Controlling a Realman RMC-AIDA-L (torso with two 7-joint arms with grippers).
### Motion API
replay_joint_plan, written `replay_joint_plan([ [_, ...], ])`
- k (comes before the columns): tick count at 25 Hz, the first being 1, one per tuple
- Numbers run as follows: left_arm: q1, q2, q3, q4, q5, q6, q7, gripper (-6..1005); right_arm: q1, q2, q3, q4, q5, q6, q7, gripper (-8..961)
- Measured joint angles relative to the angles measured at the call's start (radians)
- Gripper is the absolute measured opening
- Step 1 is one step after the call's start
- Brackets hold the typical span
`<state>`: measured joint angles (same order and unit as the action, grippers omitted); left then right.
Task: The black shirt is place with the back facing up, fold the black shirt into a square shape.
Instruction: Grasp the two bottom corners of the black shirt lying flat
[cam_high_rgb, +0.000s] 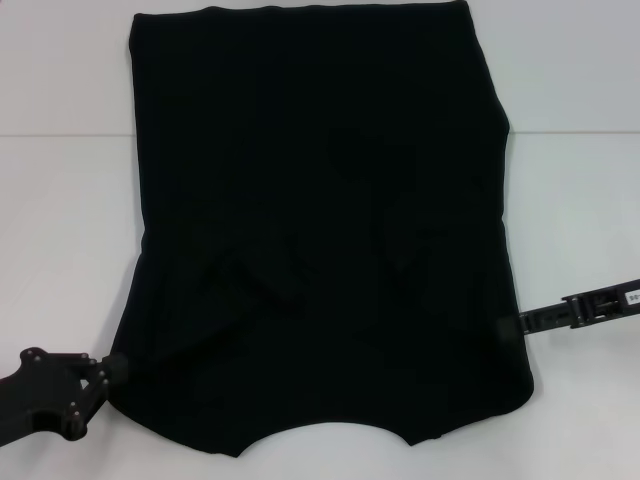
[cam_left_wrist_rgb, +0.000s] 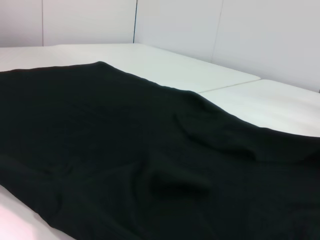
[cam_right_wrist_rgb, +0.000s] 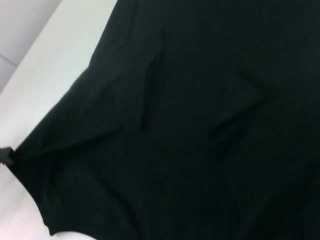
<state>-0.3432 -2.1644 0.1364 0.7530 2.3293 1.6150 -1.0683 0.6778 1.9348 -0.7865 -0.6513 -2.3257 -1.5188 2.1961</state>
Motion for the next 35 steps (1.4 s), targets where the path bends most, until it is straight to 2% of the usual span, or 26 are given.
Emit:
replay_joint_plan([
  [13,0.003,0.0,0.0,0.002,0.004,0.0,-0.001,1,0.059,0.021,-0.029,0.0,-0.099,0.032,0.054,751],
  [24,-0.005,0.006,0.0,0.009,0.001,0.0,-0.001,0,0.12,0.054,-0.085,0.001,-0.179,0.07,0.128,716],
  [35,-0.013,0.011,0.0,0.009,-0.005,-0.006,0.004,1,0.126,0.065,-0.118,0.001,-0.233,0.078,0.166,504],
])
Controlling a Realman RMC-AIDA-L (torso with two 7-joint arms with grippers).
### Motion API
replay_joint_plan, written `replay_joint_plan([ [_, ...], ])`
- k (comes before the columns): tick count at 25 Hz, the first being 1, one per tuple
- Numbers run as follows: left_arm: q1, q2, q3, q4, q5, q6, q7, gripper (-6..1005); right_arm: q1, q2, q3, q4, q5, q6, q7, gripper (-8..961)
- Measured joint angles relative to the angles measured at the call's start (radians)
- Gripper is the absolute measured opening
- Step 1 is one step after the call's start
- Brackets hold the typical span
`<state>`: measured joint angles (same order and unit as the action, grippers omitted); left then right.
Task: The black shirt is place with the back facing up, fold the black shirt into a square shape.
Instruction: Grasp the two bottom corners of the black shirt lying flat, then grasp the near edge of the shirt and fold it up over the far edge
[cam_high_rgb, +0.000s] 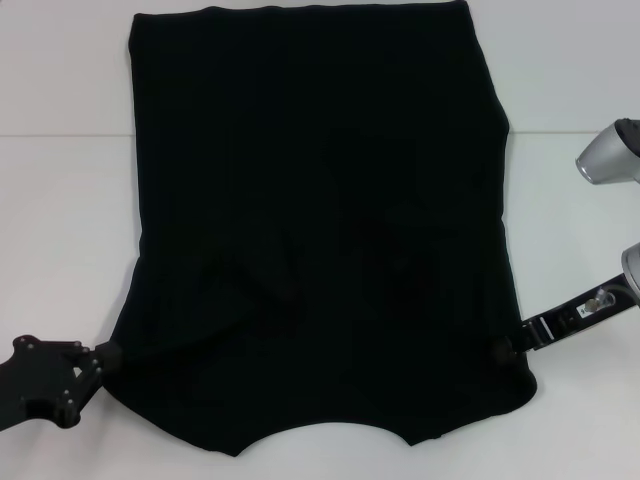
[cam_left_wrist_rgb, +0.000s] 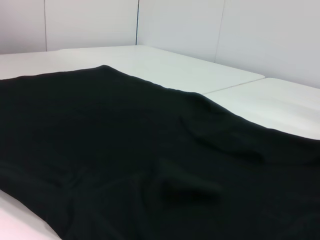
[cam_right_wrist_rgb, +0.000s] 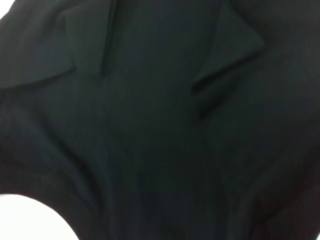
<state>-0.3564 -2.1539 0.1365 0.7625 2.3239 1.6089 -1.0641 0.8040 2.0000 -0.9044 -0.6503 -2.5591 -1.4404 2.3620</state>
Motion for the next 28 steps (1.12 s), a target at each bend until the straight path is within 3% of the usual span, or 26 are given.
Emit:
replay_joint_plan([
  [3,-0.002,0.0,0.0,0.0,0.0,-0.002,0.0,1,-0.005,0.0,0.001,0.0,-0.001,0.008,0.0,291],
  [8,-0.003,0.002,-0.001,0.0,-0.001,-0.004,-0.002,0,-0.032,0.002,0.011,-0.04,0.001,0.007,0.0,60],
  [14,-0.002,0.004,-0.054,0.0,-0.005,0.05,-0.006,0,-0.116,0.022,0.055,-0.146,0.024,-0.032,-0.022,22],
  [28,0.031,0.002,-0.116,0.0,0.003,0.085,-0.013,0,-0.313,0.036,0.213,-0.155,0.194,-0.097,-0.239,22],
])
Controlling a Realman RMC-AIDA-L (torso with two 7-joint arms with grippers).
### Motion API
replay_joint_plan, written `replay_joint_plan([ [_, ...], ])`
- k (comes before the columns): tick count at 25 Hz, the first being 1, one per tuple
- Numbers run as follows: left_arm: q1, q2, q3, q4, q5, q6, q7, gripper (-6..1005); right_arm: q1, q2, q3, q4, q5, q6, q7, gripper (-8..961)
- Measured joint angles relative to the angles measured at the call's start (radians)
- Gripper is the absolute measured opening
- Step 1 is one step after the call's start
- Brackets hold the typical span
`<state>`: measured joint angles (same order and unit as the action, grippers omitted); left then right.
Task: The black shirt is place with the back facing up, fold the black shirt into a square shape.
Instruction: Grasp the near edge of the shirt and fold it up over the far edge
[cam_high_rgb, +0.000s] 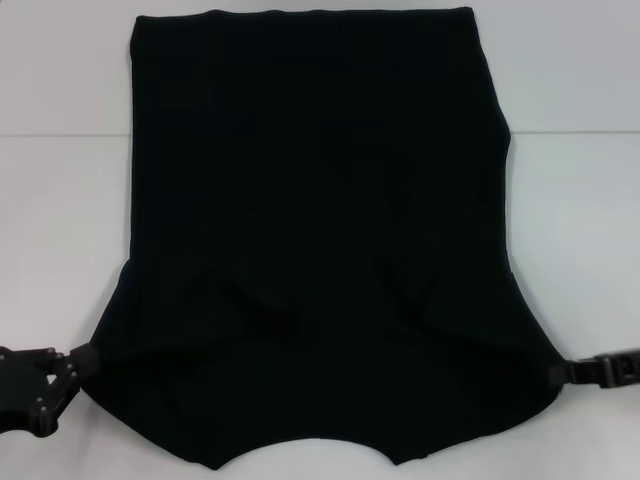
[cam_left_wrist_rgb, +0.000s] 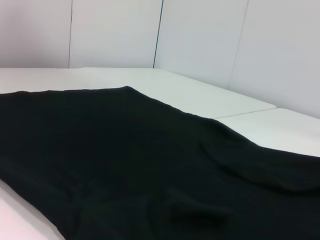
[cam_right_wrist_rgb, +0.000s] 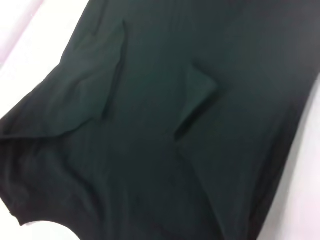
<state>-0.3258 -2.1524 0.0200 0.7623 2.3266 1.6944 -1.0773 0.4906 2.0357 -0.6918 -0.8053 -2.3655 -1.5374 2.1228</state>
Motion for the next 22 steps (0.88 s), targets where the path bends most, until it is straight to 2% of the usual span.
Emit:
replay_joint_plan([
  [7,0.006,0.001,-0.005,0.0,-0.005,0.0,-0.032,1,-0.071,0.0,0.148,0.009,0.007,-0.056,-0.13,21],
  [11,0.013,0.0,-0.037,-0.005,-0.006,0.009,-0.044,1,-0.1,0.0,0.219,0.015,0.009,-0.088,-0.197,21],
  [19,0.043,-0.004,-0.064,-0.003,0.003,0.093,-0.055,0,-0.137,-0.001,0.291,0.022,0.007,-0.149,-0.272,22],
  [22,0.062,-0.003,-0.062,0.011,0.007,0.136,-0.067,0,-0.149,-0.008,0.299,0.039,0.004,-0.166,-0.294,22],
])
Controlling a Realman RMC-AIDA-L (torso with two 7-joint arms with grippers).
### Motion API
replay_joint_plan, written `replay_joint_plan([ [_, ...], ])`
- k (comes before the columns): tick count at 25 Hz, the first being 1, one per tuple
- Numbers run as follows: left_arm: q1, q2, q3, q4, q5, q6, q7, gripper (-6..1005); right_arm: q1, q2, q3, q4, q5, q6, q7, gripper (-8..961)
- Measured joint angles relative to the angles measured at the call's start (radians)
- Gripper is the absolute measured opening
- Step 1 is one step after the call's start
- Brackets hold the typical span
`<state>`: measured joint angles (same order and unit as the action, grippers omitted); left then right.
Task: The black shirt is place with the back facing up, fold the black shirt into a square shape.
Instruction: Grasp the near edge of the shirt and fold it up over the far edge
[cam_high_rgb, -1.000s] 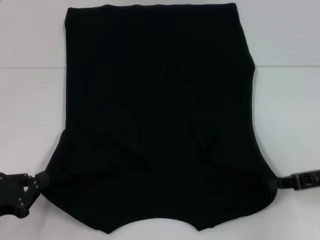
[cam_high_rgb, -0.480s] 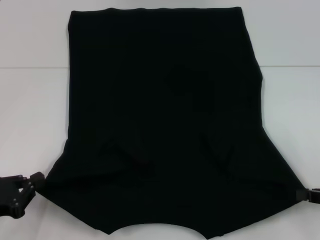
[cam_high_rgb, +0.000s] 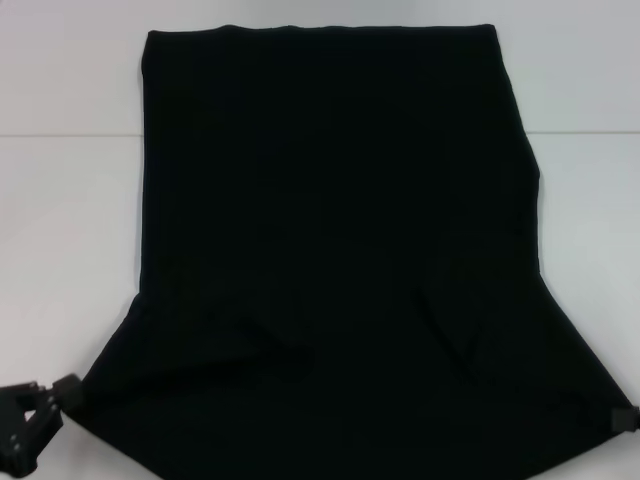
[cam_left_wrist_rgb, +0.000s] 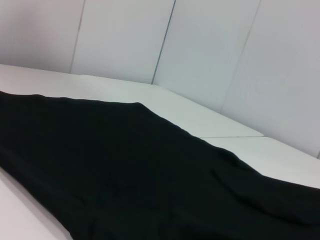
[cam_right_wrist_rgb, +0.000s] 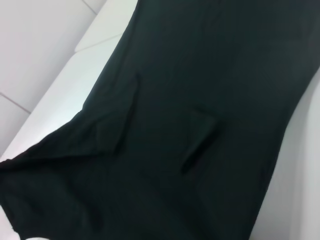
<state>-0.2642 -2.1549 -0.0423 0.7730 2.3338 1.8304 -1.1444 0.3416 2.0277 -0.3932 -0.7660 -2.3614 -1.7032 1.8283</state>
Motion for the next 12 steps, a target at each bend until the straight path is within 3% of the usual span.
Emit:
replay_joint_plan([
  [12,0.052,-0.006,-0.001,0.03,0.026,0.074,-0.022,1,-0.057,-0.003,-0.003,0.029,-0.002,-0.037,-0.057,22],
])
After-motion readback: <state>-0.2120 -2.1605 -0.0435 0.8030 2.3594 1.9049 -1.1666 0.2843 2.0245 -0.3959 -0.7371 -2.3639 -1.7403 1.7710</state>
